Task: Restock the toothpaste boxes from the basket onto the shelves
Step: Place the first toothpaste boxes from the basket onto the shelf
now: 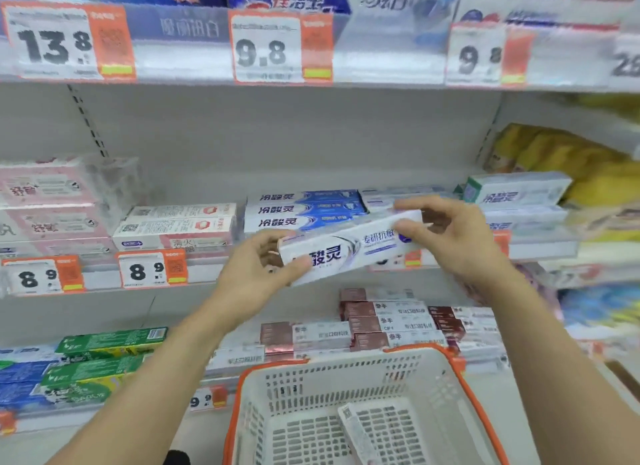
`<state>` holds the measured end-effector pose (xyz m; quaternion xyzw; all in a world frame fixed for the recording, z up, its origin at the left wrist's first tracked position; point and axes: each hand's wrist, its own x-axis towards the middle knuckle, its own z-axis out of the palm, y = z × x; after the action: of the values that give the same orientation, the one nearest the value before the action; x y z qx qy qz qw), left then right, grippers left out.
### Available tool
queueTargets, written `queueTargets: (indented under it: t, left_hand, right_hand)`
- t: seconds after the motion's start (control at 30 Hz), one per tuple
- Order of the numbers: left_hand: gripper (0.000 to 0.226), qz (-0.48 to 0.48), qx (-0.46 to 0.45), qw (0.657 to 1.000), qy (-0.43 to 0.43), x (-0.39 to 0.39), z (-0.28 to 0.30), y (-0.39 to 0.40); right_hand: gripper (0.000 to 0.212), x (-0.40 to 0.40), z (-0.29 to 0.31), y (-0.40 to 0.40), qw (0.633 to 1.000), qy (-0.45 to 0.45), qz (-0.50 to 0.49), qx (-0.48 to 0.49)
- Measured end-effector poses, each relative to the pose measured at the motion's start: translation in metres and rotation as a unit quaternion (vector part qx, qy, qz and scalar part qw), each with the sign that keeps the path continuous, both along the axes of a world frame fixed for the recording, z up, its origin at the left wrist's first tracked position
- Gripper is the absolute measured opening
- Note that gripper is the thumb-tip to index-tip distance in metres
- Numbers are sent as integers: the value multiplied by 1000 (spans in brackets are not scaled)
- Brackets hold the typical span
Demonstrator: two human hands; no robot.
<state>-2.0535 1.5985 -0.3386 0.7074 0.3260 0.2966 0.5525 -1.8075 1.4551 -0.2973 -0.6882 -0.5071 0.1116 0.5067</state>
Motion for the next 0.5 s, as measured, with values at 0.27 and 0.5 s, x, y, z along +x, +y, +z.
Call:
queueTargets:
  t: [0.27, 0.5]
  left_hand:
    - [36, 55, 132, 990, 10, 116, 31, 11]
    - [44, 74, 181, 978, 72, 188, 33, 35]
  right_hand:
    - [37, 108, -3, -19, 966, -149, -200, 61]
    - [57, 171, -43, -24, 952, -182, -242, -35]
